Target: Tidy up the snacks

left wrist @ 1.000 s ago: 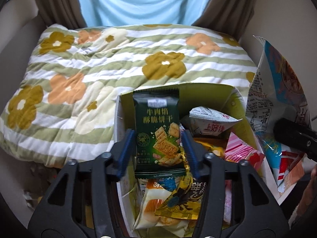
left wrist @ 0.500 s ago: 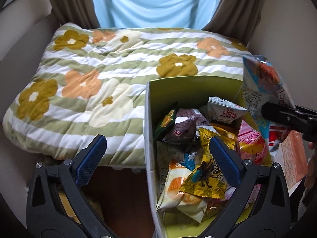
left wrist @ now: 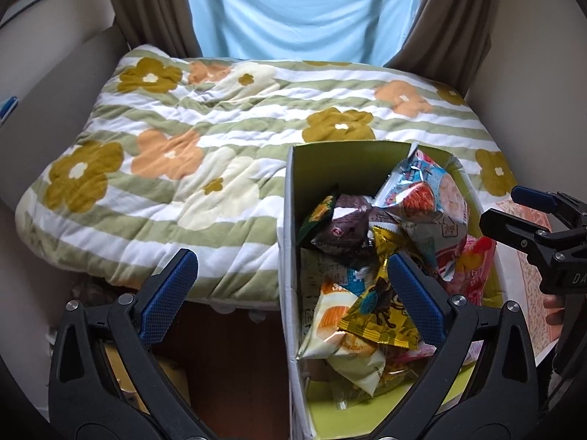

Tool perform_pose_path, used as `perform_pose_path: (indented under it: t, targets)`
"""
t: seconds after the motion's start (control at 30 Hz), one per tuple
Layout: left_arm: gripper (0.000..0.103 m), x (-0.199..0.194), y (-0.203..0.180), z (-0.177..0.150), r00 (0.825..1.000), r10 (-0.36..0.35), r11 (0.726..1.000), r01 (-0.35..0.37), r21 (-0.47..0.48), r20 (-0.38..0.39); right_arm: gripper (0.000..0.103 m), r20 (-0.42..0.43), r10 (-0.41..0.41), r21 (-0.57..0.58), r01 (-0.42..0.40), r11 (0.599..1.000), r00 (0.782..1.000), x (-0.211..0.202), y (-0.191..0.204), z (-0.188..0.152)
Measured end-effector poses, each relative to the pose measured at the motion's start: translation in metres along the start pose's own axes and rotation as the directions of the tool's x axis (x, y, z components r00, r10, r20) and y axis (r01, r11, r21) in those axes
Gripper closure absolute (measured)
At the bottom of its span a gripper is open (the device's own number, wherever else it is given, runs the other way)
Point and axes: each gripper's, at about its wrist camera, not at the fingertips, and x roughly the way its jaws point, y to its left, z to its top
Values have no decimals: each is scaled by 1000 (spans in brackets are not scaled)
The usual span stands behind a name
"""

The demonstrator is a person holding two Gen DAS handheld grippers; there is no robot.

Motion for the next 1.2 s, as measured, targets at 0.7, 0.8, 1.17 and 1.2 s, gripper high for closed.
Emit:
perform_pose_path:
  t: [0.7, 0.8, 1.17, 1.2]
  targets:
    - [0, -209, -116, -68, 944, 0, 1000, -5, 15, 329, 0, 363, -181, 17, 188, 982, 914, -246, -18, -102]
    - [0, -234, -136, -96, 935, -13, 1000, 9, 12, 355, 0, 382, -227, 41, 229, 973, 896, -276, -24, -131]
    - [0, -284, -183, -181, 904, -21, 997, -10, 70, 428, 0, 400, -334, 115, 315, 942, 853, -320, -27, -210]
    - [0, -286, -184, -186, 902, -26, 997, -6, 72, 430, 0, 400, -338, 118, 318, 941, 852, -321, -27, -214]
